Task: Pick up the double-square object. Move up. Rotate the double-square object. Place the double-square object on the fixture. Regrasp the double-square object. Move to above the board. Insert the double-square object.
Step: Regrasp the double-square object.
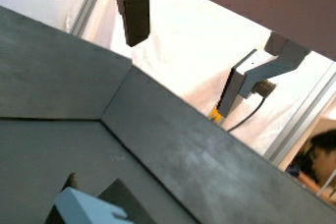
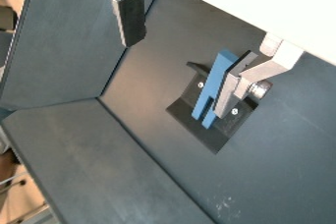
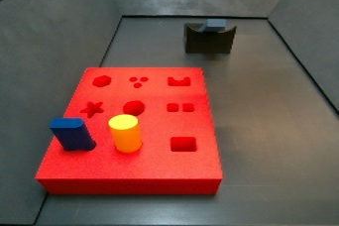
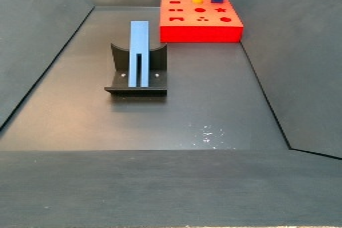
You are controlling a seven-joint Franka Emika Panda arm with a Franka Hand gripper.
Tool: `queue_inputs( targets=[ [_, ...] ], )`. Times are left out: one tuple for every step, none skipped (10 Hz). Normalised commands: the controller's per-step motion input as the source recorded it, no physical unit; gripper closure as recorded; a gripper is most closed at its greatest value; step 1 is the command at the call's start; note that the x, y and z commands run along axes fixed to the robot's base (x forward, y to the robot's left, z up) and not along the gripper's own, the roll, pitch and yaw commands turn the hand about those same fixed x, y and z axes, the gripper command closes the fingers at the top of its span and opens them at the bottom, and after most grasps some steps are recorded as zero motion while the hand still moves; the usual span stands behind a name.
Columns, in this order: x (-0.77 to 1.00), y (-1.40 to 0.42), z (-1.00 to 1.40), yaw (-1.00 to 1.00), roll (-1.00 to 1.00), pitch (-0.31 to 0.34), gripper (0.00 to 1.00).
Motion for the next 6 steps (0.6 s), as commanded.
queue_inputs(
  targets=[
    [0.09, -0.04, 0.00, 0.20, 0.29, 0.114, 0.00],
    [0.07, -0.04, 0.00, 0.21, 0.18, 0.052, 0.00],
    [0.07, -0.04, 0.00, 0.21, 0.16, 0.034, 0.00],
    [0.03, 0.04, -1.00, 0.12, 0.16, -0.069, 0.00],
    [0.03, 0.04, -1.00, 0.09, 0.15, -0.085, 0.00],
    [0.04, 0.04, -1.00, 0.06, 0.13, -0.111, 0.00]
  ],
)
